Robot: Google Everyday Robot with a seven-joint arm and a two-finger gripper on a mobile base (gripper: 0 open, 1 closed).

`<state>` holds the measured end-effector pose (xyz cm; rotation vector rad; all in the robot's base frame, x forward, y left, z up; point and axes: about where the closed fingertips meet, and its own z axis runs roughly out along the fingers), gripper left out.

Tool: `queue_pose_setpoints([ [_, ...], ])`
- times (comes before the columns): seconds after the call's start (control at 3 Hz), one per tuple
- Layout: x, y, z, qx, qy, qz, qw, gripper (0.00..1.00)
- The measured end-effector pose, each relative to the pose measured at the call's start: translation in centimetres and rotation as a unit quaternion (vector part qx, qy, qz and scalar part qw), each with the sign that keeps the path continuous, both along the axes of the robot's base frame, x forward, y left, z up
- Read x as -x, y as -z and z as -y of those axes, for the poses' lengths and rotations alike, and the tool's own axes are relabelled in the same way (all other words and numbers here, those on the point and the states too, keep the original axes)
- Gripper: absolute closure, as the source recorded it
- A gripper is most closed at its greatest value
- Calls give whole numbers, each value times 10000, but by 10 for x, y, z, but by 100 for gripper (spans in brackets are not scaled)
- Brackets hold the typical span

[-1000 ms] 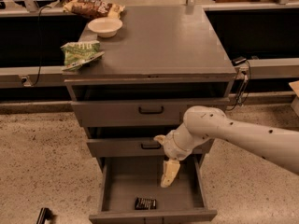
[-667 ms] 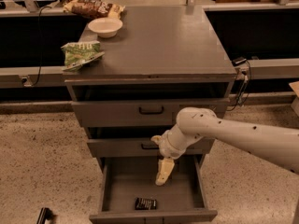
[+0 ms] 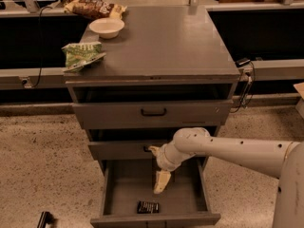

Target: Pick rxbar chocolate from bottom drawer and place on counter

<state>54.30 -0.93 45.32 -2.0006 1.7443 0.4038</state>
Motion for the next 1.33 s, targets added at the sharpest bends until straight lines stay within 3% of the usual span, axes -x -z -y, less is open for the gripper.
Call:
queue_pose_setpoints([
  [0.33, 0, -1, 0, -6, 5, -1, 10000, 0],
  [0.67, -7, 32, -3, -198, 47, 33, 9998, 0],
  [1.0, -15, 80, -7, -167, 95, 184, 9996, 18],
  [1.33, -21, 127, 4, -12, 311, 310, 9990, 25],
])
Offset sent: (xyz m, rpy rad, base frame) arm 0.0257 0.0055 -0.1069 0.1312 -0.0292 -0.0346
